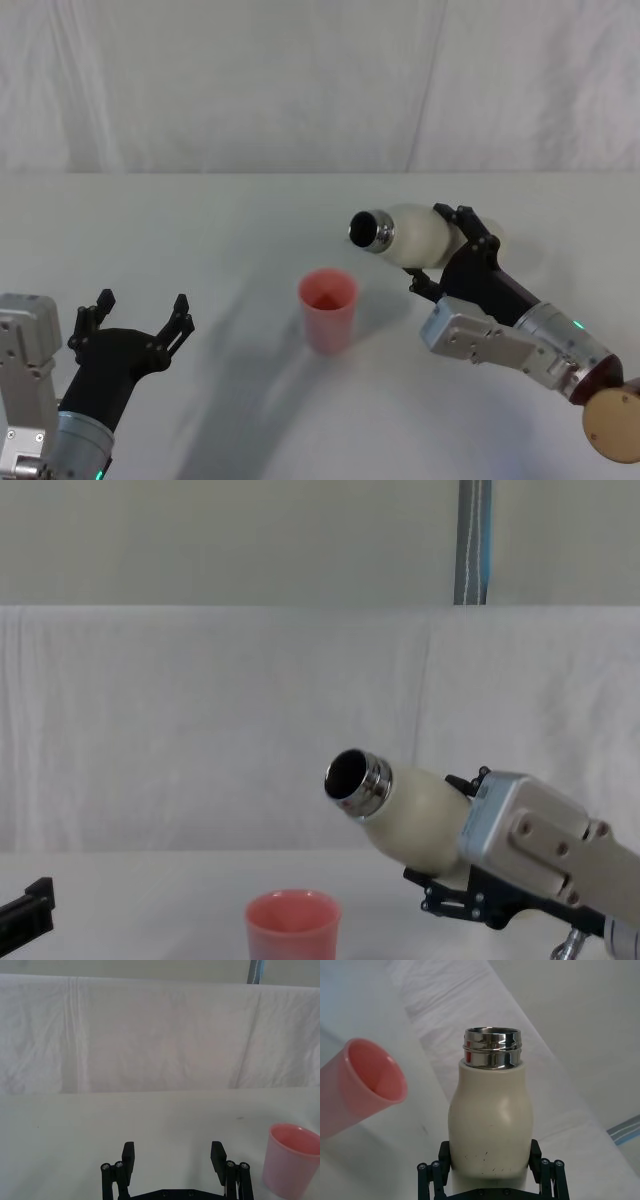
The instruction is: Grasp the thermos with one hand and pour water into the cup lid.
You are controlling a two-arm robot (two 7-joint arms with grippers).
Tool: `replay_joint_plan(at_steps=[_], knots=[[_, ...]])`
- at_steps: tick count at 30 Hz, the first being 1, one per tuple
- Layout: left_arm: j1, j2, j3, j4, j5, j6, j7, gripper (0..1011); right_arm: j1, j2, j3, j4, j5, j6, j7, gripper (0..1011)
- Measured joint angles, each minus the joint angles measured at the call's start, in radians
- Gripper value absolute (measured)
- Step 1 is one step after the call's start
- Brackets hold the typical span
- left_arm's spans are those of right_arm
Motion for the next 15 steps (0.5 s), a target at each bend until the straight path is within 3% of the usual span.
replay_joint_plan(at_steps=[15], knots=[[0.000, 0.000, 0.000, 0.000, 0.000, 0.000, 0.000, 1001, 0.042, -0.003, -0.049, 0.069, -0.083, 0.010, -0.061, 950]])
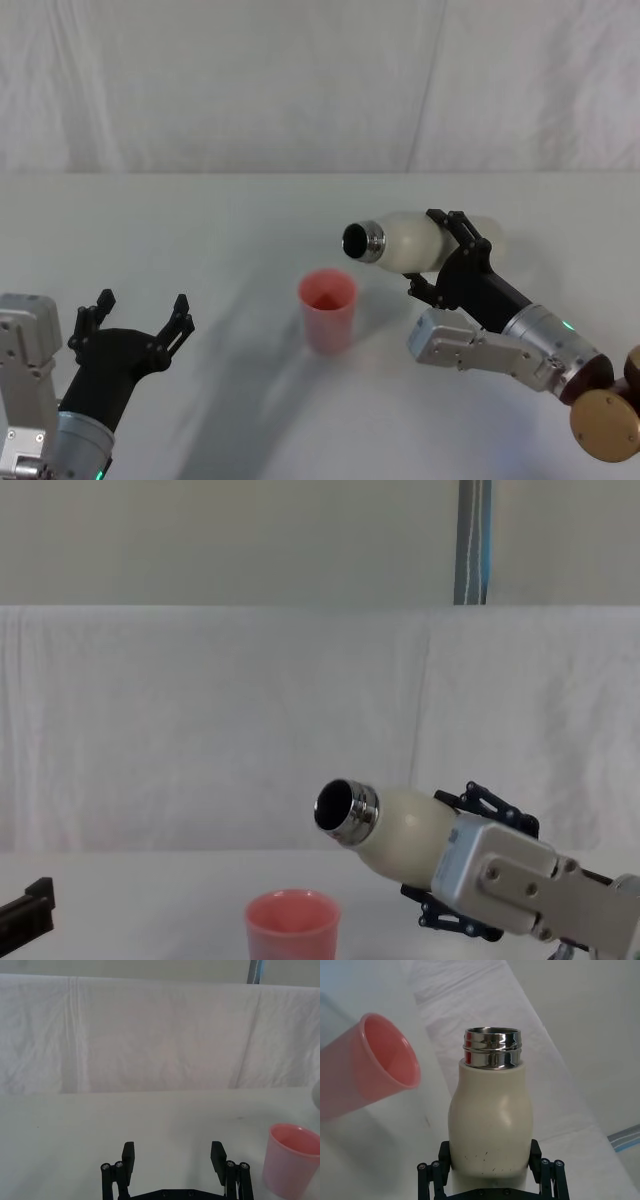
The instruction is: Grasp the thermos with one hand and pour water into the cup lid.
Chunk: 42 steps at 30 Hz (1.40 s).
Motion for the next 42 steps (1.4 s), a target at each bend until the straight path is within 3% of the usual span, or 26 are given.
replay_joint_plan(at_steps=[29, 42], knots=[[0.000, 0.000, 0.000, 0.000, 0.000, 0.000, 0.000, 1001, 0.066, -0.011, -0.067, 0.067, -0.088, 0.025, -0.061, 950], [0.000, 0.000, 0.000, 0.000, 0.000, 0.000, 0.000, 1001, 0.086, 0.008, -0.094, 0.072, -0.135, 0.033, -0.092, 950]])
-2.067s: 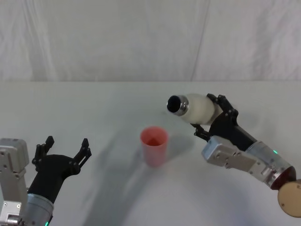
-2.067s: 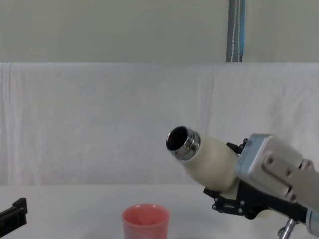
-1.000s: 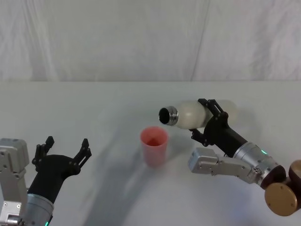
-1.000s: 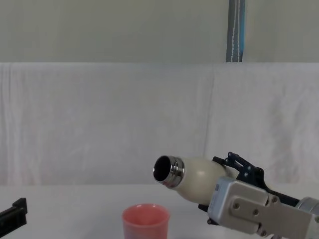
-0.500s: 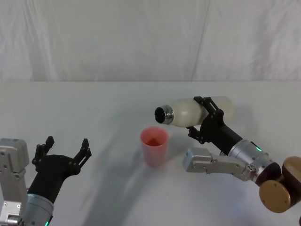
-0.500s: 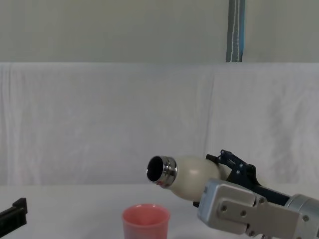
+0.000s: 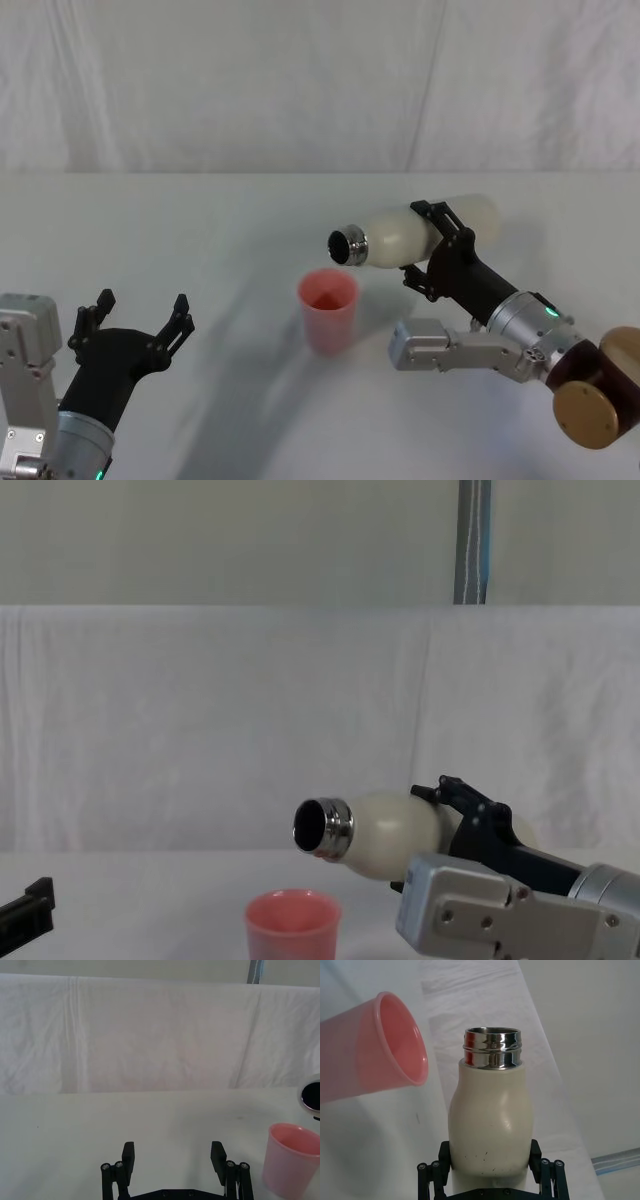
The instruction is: Grasp the thermos with one hand and pour water into the cup lid.
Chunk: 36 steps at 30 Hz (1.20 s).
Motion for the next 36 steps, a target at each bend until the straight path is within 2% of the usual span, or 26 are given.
replay_joint_plan(at_steps=[36], knots=[[0.000, 0.000, 0.000, 0.000, 0.000, 0.000, 0.000, 1001, 0.025, 0.029, -0.025, 0.008, -0.059, 0.030, -0.046, 950]])
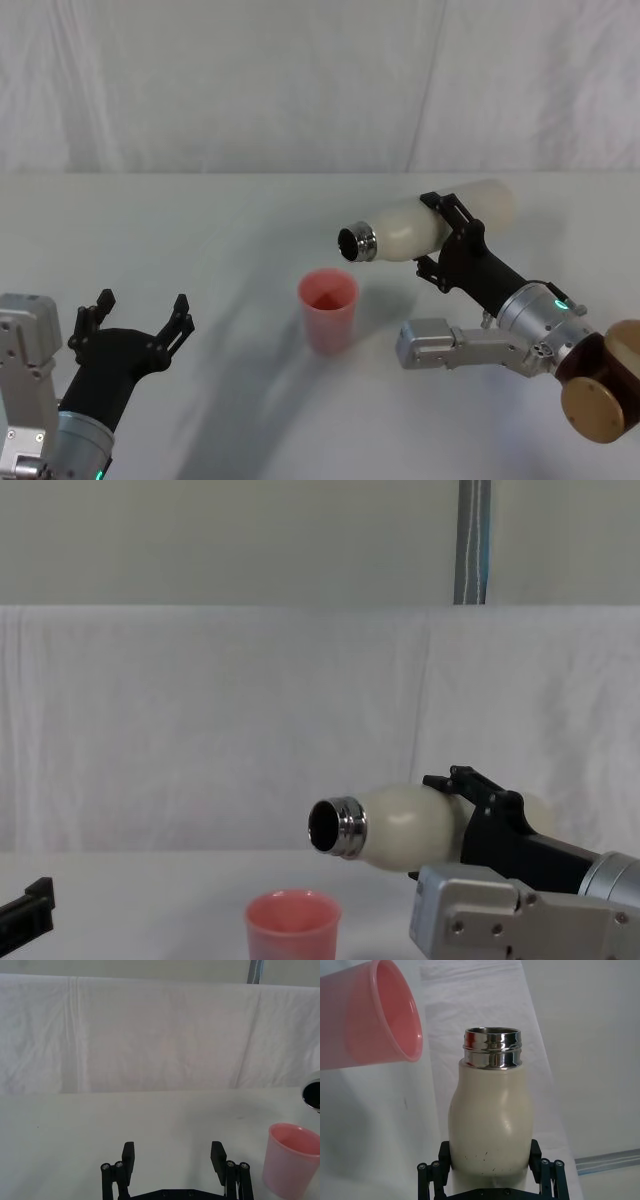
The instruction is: Grasp the thermos with one hand and pour water into the cup lid.
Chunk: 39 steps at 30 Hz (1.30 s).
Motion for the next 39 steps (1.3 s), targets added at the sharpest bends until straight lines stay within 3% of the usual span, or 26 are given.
replay_joint_plan(at_steps=[39], knots=[[0.000, 0.000, 0.000, 0.000, 0.000, 0.000, 0.000, 1001, 0.026, 0.015, -0.034, 0.012, -0.054, 0.006, -0.045, 950]])
